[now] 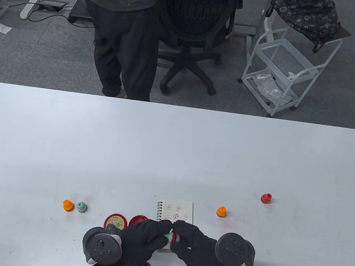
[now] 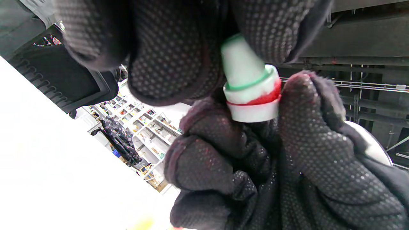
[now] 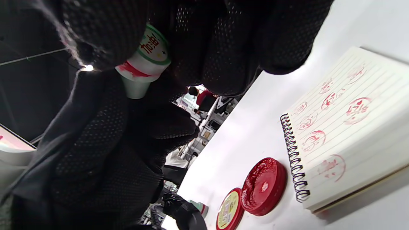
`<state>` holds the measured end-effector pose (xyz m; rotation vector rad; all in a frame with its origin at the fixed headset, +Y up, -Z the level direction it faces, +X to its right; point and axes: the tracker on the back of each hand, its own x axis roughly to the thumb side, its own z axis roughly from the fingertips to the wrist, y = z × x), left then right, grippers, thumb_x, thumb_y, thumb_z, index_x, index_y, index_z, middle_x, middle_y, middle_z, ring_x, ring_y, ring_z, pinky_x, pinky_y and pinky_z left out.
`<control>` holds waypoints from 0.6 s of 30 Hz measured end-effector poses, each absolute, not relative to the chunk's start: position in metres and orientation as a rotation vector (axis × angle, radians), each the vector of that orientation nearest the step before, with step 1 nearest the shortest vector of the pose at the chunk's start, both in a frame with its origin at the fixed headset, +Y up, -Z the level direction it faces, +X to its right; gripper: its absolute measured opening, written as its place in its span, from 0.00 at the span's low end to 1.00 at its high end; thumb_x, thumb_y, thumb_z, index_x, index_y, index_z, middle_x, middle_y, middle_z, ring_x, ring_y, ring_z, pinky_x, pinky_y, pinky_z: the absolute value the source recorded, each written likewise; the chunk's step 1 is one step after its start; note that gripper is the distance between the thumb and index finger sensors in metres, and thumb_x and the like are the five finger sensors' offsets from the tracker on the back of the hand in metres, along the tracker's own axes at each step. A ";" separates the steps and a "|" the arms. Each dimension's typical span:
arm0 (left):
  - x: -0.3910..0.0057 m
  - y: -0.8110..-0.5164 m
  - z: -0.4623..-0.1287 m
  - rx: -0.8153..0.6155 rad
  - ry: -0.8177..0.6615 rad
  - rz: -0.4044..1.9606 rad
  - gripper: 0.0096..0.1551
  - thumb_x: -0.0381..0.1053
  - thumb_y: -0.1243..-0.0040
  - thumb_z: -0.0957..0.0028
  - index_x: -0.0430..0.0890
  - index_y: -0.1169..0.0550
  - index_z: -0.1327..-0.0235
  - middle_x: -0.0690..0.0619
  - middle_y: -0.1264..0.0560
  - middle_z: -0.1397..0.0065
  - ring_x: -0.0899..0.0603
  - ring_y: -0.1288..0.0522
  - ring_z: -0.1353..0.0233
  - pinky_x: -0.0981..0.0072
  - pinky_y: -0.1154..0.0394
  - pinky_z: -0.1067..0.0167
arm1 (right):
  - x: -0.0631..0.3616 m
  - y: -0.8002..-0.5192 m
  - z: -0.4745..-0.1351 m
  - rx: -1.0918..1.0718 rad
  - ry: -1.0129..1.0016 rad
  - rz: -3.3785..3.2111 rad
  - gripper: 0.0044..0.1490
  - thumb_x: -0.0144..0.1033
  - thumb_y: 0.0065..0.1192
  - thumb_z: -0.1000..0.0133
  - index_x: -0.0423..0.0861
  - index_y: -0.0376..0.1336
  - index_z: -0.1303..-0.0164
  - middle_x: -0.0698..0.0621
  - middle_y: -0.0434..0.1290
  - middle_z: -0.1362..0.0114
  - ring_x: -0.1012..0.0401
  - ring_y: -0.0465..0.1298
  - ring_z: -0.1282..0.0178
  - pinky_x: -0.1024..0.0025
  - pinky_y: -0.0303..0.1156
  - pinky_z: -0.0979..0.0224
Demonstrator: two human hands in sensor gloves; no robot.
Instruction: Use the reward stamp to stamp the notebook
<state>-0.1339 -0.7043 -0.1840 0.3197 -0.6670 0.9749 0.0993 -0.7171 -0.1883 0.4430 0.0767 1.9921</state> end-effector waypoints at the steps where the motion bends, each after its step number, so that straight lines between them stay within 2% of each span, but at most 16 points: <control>1: -0.134 -0.704 -0.184 0.317 -0.667 0.977 0.27 0.48 0.34 0.50 0.40 0.19 0.39 0.44 0.16 0.43 0.42 0.15 0.54 0.48 0.20 0.49 | 0.100 -0.717 -0.188 0.440 0.078 1.986 0.40 0.49 0.67 0.57 0.48 0.59 0.35 0.52 0.72 0.35 0.53 0.80 0.39 0.54 0.76 0.35; 18: -0.132 -0.706 -0.186 0.275 -0.673 0.961 0.27 0.48 0.33 0.50 0.39 0.18 0.40 0.44 0.16 0.44 0.42 0.15 0.54 0.47 0.20 0.49 | 0.100 -0.718 -0.189 0.434 0.093 2.024 0.40 0.50 0.68 0.57 0.49 0.60 0.36 0.53 0.73 0.37 0.54 0.80 0.40 0.53 0.75 0.35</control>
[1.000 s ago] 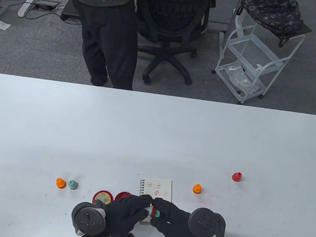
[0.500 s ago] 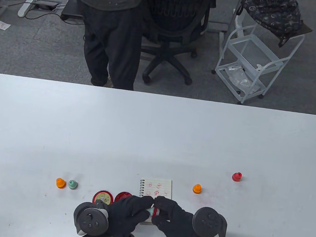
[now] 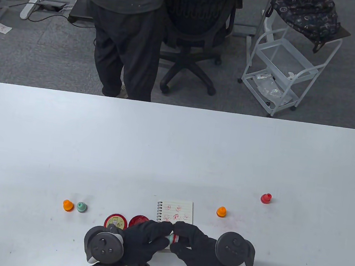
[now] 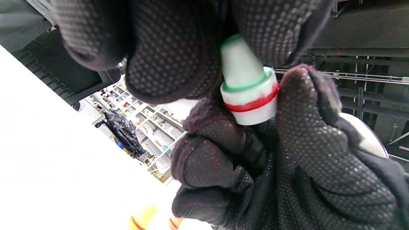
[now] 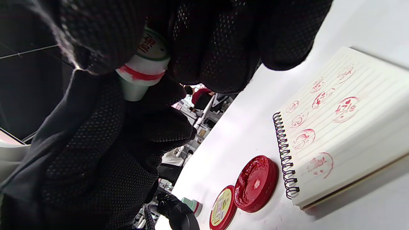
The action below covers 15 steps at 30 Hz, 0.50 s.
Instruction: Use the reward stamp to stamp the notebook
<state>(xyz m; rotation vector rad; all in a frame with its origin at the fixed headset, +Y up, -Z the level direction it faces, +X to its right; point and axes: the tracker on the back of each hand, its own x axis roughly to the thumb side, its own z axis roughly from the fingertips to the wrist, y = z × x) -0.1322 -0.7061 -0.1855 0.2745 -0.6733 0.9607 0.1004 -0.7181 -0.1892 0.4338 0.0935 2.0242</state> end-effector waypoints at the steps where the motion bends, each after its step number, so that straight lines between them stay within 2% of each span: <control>1: -0.132 -0.706 -0.186 0.273 -0.672 0.964 0.27 0.48 0.33 0.50 0.39 0.18 0.40 0.44 0.16 0.44 0.42 0.15 0.54 0.47 0.20 0.49 | 0.100 -0.718 -0.189 0.435 0.094 2.025 0.39 0.50 0.68 0.57 0.49 0.60 0.36 0.52 0.73 0.37 0.54 0.80 0.40 0.53 0.75 0.35; 9: -0.131 -0.706 -0.186 0.286 -0.666 0.966 0.27 0.49 0.33 0.50 0.39 0.18 0.40 0.45 0.15 0.44 0.42 0.15 0.54 0.47 0.20 0.49 | 0.100 -0.718 -0.189 0.440 0.098 2.032 0.40 0.50 0.67 0.56 0.49 0.59 0.35 0.52 0.73 0.36 0.53 0.79 0.39 0.53 0.75 0.34; 15: -0.140 -0.703 -0.189 0.298 -0.652 0.951 0.27 0.49 0.33 0.49 0.39 0.18 0.39 0.45 0.16 0.44 0.42 0.15 0.54 0.47 0.20 0.49 | 0.101 -0.715 -0.188 0.467 0.060 2.117 0.45 0.52 0.65 0.55 0.47 0.56 0.29 0.48 0.68 0.29 0.48 0.75 0.33 0.48 0.71 0.31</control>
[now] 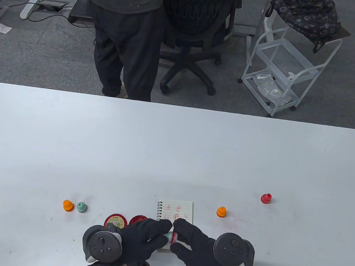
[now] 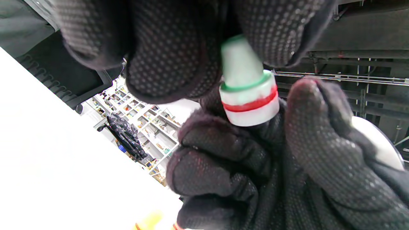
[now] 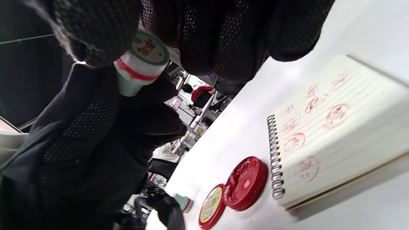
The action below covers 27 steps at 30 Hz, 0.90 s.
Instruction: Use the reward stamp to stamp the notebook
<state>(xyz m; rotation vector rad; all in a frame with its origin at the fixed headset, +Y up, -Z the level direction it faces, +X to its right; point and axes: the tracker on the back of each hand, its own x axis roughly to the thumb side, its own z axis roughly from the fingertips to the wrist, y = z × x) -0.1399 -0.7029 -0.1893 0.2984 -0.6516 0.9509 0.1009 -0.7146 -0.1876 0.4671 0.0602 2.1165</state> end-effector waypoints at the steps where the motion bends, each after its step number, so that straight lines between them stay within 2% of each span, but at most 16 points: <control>1: -0.143 -0.701 -0.190 0.306 -0.643 0.944 0.27 0.49 0.33 0.50 0.40 0.18 0.39 0.45 0.16 0.44 0.42 0.15 0.54 0.47 0.21 0.49 | 0.102 -0.713 -0.187 0.472 0.044 2.139 0.46 0.53 0.64 0.55 0.47 0.55 0.28 0.47 0.67 0.28 0.47 0.74 0.31 0.47 0.70 0.31; 8: -0.181 -0.690 -0.198 0.325 -0.576 0.730 0.27 0.50 0.33 0.50 0.39 0.17 0.41 0.45 0.15 0.47 0.42 0.16 0.56 0.47 0.21 0.49 | 0.116 -0.707 -0.186 0.491 -0.085 2.241 0.41 0.52 0.61 0.51 0.48 0.57 0.28 0.45 0.65 0.25 0.43 0.69 0.27 0.42 0.66 0.28; 14: -0.210 -0.682 -0.199 0.318 -0.477 0.517 0.27 0.51 0.32 0.50 0.39 0.16 0.42 0.45 0.14 0.49 0.43 0.16 0.58 0.46 0.21 0.50 | 0.128 -0.701 -0.188 0.489 -0.186 2.313 0.40 0.51 0.61 0.51 0.48 0.59 0.29 0.45 0.65 0.25 0.42 0.68 0.27 0.41 0.65 0.28; 22: -0.229 -0.690 -0.205 0.105 -0.315 0.064 0.27 0.52 0.32 0.50 0.40 0.16 0.42 0.46 0.14 0.48 0.43 0.16 0.57 0.46 0.21 0.49 | 0.140 -0.697 -0.190 0.462 -0.244 2.362 0.39 0.50 0.61 0.50 0.47 0.60 0.29 0.45 0.65 0.25 0.42 0.68 0.27 0.40 0.65 0.28; 27: -0.239 -0.698 -0.210 0.034 -0.239 0.010 0.27 0.51 0.32 0.50 0.41 0.17 0.42 0.46 0.15 0.48 0.43 0.16 0.56 0.46 0.21 0.49 | 0.146 -0.698 -0.193 0.439 -0.253 2.400 0.39 0.50 0.61 0.50 0.48 0.60 0.29 0.45 0.65 0.25 0.41 0.67 0.26 0.40 0.64 0.27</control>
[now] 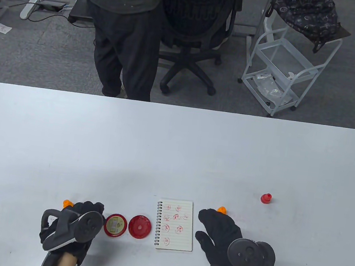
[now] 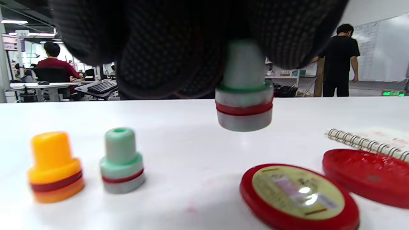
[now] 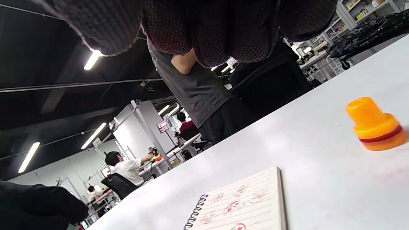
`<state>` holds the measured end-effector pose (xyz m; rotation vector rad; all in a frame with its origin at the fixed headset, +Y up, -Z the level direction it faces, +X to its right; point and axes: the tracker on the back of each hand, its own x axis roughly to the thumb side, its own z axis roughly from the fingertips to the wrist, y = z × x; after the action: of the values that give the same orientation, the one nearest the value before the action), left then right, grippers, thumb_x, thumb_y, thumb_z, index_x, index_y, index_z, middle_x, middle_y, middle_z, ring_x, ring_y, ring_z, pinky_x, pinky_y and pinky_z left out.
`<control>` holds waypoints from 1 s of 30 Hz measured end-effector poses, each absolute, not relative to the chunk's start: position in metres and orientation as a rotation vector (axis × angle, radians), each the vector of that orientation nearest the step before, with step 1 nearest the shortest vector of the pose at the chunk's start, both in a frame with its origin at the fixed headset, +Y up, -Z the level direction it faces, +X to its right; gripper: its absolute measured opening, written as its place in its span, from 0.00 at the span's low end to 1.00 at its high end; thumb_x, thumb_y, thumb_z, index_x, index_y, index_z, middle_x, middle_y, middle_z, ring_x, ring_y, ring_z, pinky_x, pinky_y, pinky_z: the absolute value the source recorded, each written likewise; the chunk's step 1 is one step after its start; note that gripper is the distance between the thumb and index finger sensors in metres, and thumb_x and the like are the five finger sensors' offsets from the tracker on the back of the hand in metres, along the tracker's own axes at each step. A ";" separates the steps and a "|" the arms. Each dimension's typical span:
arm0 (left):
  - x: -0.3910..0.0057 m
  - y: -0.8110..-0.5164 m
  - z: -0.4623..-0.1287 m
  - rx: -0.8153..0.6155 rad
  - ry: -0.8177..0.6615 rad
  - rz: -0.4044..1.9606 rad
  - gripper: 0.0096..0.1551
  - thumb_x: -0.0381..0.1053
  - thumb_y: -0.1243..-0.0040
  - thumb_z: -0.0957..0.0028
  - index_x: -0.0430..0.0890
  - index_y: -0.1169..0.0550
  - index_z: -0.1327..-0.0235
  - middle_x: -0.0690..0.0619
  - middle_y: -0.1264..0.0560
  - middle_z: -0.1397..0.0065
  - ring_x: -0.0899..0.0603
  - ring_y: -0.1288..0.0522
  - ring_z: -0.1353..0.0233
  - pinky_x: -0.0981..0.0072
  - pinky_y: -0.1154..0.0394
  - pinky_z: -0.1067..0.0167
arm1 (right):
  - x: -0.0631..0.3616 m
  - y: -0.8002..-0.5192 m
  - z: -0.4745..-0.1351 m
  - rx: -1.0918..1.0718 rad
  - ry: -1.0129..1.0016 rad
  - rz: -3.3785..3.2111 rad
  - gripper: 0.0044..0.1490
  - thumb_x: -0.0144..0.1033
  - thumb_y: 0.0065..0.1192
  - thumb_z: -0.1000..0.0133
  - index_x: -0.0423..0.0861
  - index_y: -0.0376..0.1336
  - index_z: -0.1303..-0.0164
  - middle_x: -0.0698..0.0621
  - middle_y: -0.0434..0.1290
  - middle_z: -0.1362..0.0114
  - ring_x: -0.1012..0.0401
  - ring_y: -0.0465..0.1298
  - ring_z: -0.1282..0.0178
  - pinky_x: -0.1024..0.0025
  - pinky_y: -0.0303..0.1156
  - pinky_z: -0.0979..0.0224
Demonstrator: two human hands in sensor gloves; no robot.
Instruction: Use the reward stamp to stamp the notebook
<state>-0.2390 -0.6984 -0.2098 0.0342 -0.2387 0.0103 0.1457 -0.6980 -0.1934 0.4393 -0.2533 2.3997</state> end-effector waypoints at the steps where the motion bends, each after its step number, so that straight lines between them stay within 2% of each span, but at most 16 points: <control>1: -0.240 -0.701 -0.211 0.023 -0.232 0.014 0.27 0.52 0.32 0.50 0.41 0.17 0.42 0.46 0.15 0.48 0.43 0.16 0.56 0.46 0.21 0.48 | 0.147 -0.698 -0.194 0.431 -0.249 2.399 0.39 0.50 0.61 0.50 0.48 0.60 0.29 0.45 0.65 0.25 0.41 0.67 0.26 0.40 0.64 0.27; 15: -0.235 -0.731 -0.229 -0.093 -0.196 -0.089 0.27 0.51 0.32 0.51 0.42 0.18 0.40 0.46 0.16 0.45 0.42 0.16 0.54 0.46 0.21 0.48 | 0.148 -0.701 -0.197 0.401 -0.199 2.409 0.38 0.49 0.61 0.50 0.48 0.60 0.29 0.45 0.65 0.24 0.41 0.67 0.25 0.40 0.63 0.27; 22: -0.236 -0.733 -0.231 -0.129 -0.187 -0.092 0.28 0.52 0.32 0.50 0.41 0.18 0.39 0.46 0.16 0.44 0.42 0.16 0.53 0.46 0.22 0.47 | 0.148 -0.701 -0.197 0.393 -0.186 2.414 0.38 0.49 0.60 0.50 0.48 0.60 0.30 0.45 0.65 0.24 0.41 0.67 0.25 0.40 0.63 0.27; 30: -0.235 -0.724 -0.226 -0.073 -0.190 -0.080 0.30 0.53 0.33 0.50 0.41 0.19 0.37 0.45 0.16 0.42 0.41 0.16 0.52 0.45 0.22 0.47 | 0.148 -0.701 -0.197 0.389 -0.180 2.418 0.38 0.49 0.60 0.50 0.48 0.61 0.30 0.45 0.65 0.24 0.41 0.67 0.25 0.40 0.63 0.27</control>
<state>-0.2354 -0.7238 -0.2262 -0.0726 -0.1899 -0.0802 0.1483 -0.7008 -0.1973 0.3888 -0.1801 2.4176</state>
